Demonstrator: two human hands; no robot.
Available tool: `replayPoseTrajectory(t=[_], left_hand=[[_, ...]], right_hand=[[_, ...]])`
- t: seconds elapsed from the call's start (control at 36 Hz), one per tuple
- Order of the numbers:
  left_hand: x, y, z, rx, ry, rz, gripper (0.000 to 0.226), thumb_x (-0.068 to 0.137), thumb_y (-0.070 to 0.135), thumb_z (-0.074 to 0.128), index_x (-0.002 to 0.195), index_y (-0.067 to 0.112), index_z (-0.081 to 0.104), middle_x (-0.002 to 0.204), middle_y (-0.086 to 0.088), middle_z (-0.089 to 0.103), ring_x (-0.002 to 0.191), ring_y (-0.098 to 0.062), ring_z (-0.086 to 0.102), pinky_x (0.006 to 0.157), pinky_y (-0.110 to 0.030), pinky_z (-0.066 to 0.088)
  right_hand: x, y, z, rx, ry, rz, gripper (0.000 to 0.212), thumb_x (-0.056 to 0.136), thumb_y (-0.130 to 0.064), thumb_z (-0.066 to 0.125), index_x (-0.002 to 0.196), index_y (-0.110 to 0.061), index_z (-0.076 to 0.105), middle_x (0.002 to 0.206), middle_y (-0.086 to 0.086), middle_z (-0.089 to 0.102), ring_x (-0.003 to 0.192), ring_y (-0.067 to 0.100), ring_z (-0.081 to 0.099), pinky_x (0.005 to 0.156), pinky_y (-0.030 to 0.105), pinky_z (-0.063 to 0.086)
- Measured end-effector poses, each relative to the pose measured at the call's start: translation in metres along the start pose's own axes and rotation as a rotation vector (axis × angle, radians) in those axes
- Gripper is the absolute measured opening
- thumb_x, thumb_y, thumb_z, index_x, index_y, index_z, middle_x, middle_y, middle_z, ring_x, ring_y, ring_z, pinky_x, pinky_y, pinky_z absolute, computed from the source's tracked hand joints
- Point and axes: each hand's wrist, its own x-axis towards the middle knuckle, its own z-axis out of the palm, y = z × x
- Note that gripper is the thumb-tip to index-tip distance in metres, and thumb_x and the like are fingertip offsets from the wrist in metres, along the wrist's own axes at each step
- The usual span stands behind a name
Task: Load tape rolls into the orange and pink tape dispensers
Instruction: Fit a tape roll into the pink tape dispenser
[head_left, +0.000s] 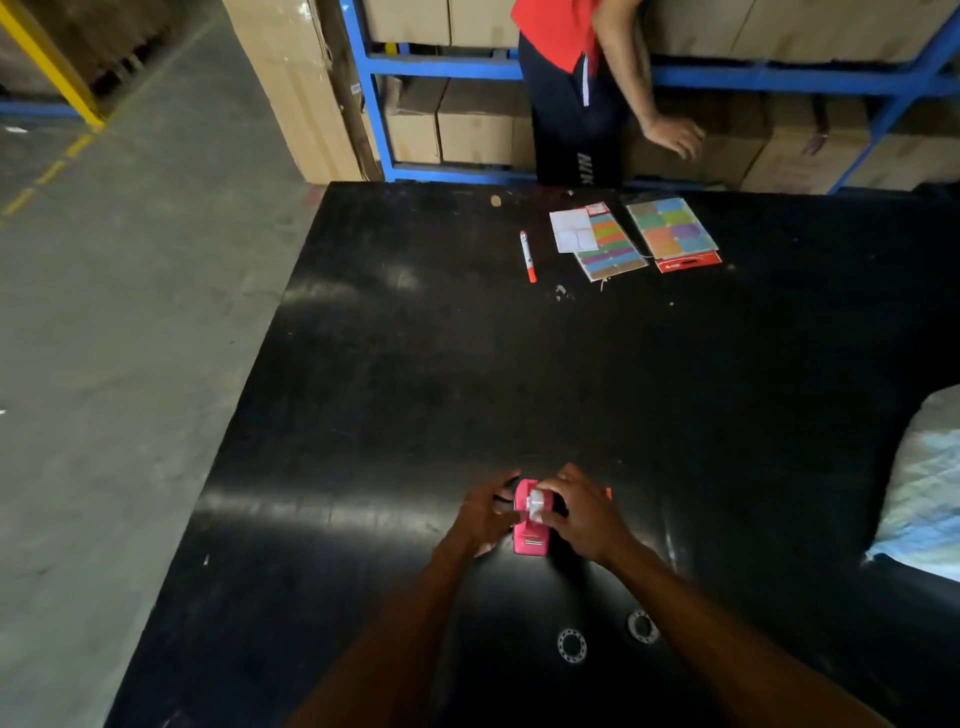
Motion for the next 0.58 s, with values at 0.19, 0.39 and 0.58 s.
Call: replayPoseTrajectory(t=[0.19, 0.39, 0.58], left_hand=[[0.007, 0.002, 0.002, 0.062, -0.033, 0.048, 0.055, 0.074, 0.006, 0.080, 0.126, 0.012, 0.062, 0.117, -0.013, 0.067, 0.107, -0.029, 0.065, 0.091, -0.040, 0.057], [0.005, 0.001, 0.000, 0.068, -0.061, 0.030, 0.052, 0.077, 0.008, 0.076, 0.125, 0.023, 0.060, 0.108, -0.001, 0.064, 0.103, -0.028, 0.065, 0.080, -0.034, 0.057], [0.005, 0.010, 0.001, -0.090, -0.137, -0.125, 0.042, 0.091, 0.003, 0.056, 0.129, 0.020, 0.058, 0.109, -0.007, 0.065, 0.090, -0.022, 0.065, 0.065, -0.025, 0.056]], right_hand=[[0.003, 0.004, 0.003, -0.029, 0.009, -0.001, 0.039, 0.084, -0.040, 0.068, 0.120, -0.026, 0.059, 0.111, -0.002, 0.053, 0.102, 0.017, 0.056, 0.091, 0.034, 0.046], [0.006, 0.003, 0.005, -0.093, 0.005, -0.069, 0.038, 0.091, -0.034, 0.061, 0.127, -0.021, 0.056, 0.120, 0.002, 0.056, 0.114, 0.020, 0.053, 0.096, 0.036, 0.045], [0.004, -0.002, 0.001, -0.113, -0.004, -0.078, 0.037, 0.093, -0.028, 0.060, 0.128, -0.017, 0.053, 0.124, 0.005, 0.056, 0.117, 0.021, 0.053, 0.098, 0.036, 0.045]])
